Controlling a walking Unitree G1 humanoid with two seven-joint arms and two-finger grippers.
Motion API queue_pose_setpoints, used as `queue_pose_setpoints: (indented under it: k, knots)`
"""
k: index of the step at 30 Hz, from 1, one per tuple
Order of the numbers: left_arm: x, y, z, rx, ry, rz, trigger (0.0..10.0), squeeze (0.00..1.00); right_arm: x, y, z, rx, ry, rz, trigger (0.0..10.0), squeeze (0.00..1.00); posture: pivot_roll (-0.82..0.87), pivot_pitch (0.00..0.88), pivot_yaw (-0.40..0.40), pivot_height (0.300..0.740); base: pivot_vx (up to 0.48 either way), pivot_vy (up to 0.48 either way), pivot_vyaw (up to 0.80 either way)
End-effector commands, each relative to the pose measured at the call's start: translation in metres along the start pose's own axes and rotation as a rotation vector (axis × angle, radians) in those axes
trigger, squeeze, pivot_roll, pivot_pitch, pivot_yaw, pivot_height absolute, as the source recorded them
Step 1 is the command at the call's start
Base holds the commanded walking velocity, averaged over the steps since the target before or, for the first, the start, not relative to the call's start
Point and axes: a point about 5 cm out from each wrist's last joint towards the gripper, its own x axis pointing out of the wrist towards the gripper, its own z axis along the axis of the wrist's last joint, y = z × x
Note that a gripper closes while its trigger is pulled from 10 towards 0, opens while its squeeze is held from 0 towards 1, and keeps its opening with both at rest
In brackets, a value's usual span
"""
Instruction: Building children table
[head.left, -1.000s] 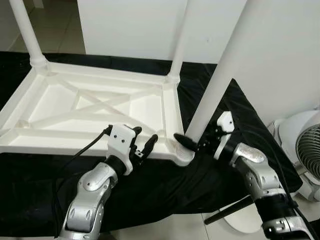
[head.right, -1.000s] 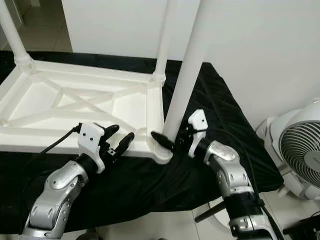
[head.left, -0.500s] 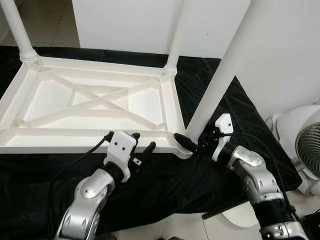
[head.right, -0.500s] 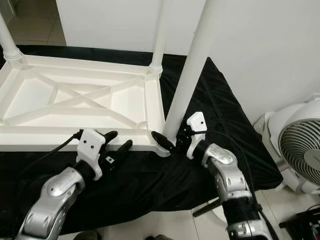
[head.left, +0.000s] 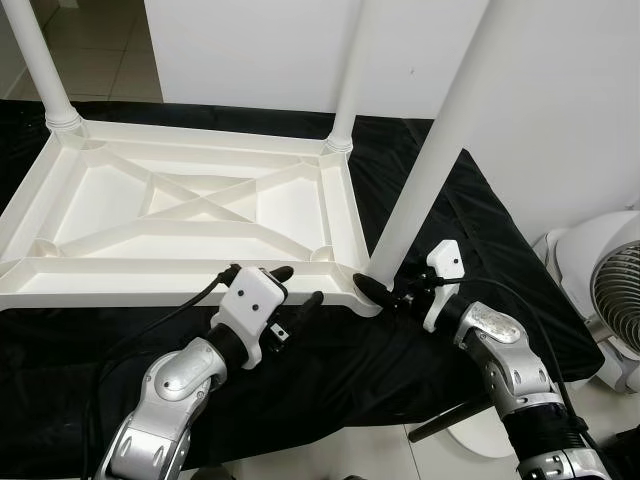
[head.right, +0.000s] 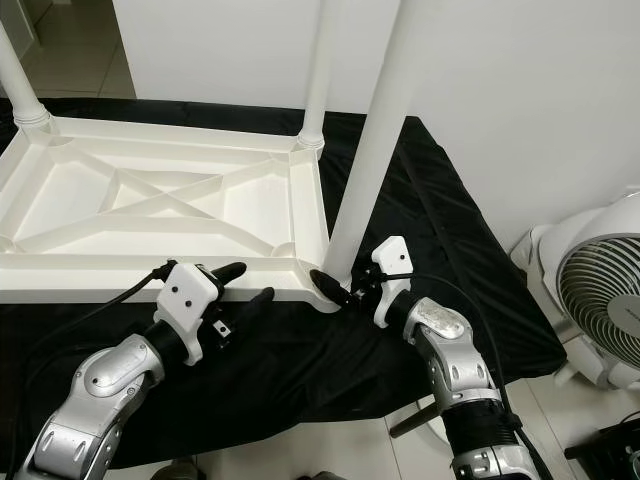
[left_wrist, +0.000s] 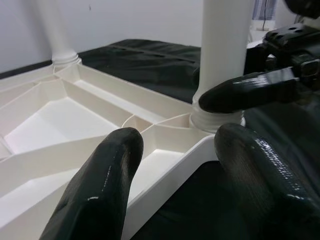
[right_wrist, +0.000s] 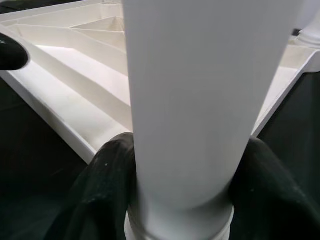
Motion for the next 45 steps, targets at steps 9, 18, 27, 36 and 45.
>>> queue_pose_setpoints:
  k: [9,18,27,36,45]
  knots:
    - [0.012,-0.013,0.005,-0.005,-0.036,-0.074,10.0,0.00,-0.001,-0.008,-0.006,-0.049,0.028,-0.012,0.0,0.00,0.17,0.061,-0.105,0.740,0.000,0.000,0.00]
    - [0.019,-0.013,0.002,-0.079,-0.022,-0.097,10.0,0.00,0.017,-0.004,-0.010,-0.017,0.030,-0.184,10.0,0.00,0.16,0.039,-0.091,0.740,0.000,0.000,0.00]
    - [0.021,-0.004,0.002,-0.095,-0.031,-0.036,10.0,0.00,0.023,0.007,-0.012,0.101,0.017,-0.592,10.0,0.00,0.14,0.031,-0.082,0.740,0.000,0.000,0.00]
    - [0.025,-0.002,0.002,-0.070,-0.040,0.009,10.0,0.00,0.019,0.022,-0.021,0.103,0.134,-0.846,10.0,0.00,0.14,0.025,-0.090,0.740,0.000,0.000,0.00]
    - [0.031,0.005,0.005,-0.036,-0.059,0.030,10.0,0.00,0.025,0.023,-0.013,0.133,0.074,-0.808,10.0,1.00,0.14,0.000,-0.105,0.740,0.000,0.000,0.00]
